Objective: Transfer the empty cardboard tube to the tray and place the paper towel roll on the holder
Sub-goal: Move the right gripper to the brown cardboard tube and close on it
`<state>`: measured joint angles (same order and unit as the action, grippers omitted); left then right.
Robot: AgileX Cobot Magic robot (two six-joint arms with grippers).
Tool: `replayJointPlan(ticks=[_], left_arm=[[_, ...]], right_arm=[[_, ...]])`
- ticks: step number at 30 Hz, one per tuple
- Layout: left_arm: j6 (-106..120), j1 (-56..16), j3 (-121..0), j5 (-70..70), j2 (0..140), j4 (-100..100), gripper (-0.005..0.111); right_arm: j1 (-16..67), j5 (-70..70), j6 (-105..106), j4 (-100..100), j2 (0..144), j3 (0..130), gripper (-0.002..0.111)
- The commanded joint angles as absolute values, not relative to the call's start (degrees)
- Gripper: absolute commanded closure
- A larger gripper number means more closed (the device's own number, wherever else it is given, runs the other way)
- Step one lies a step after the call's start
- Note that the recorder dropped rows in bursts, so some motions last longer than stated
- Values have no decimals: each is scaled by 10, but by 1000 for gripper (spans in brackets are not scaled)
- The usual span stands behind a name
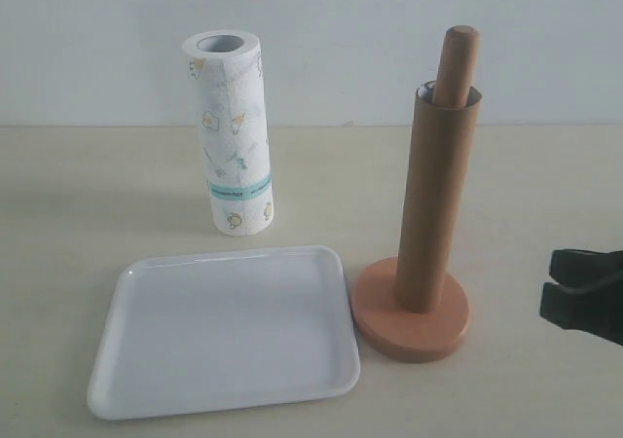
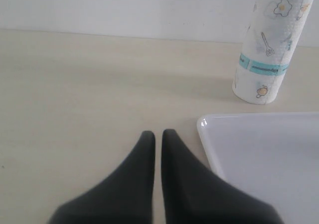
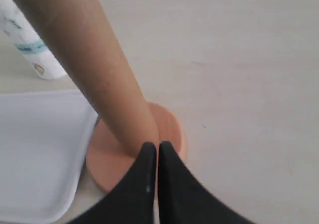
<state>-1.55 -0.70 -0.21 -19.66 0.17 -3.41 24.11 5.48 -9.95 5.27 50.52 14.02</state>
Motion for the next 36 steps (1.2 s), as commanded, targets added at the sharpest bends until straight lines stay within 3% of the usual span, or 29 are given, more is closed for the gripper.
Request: replayJointPlan(ticks=[1, 13, 18, 21, 27, 36], left_arm=[[-15, -12, 0, -194, 0, -33, 103], [-15, -12, 0, -194, 0, -33, 103], [-15, -12, 0, -194, 0, -33, 103], [-15, -12, 0, -194, 0, -33, 103], [-15, -12, 0, -194, 0, -33, 103], [-15, -12, 0, -194, 0, -33, 103]], right_arm=[[276, 281, -87, 43, 541, 79, 107], [293, 455, -88, -21, 556, 60, 107], [293, 445, -80, -36, 556, 64, 106], [293, 447, -80, -51, 556, 67, 92], [293, 470, -80, -35, 583, 81, 25], [293, 477, -78, -34, 729, 160, 22]])
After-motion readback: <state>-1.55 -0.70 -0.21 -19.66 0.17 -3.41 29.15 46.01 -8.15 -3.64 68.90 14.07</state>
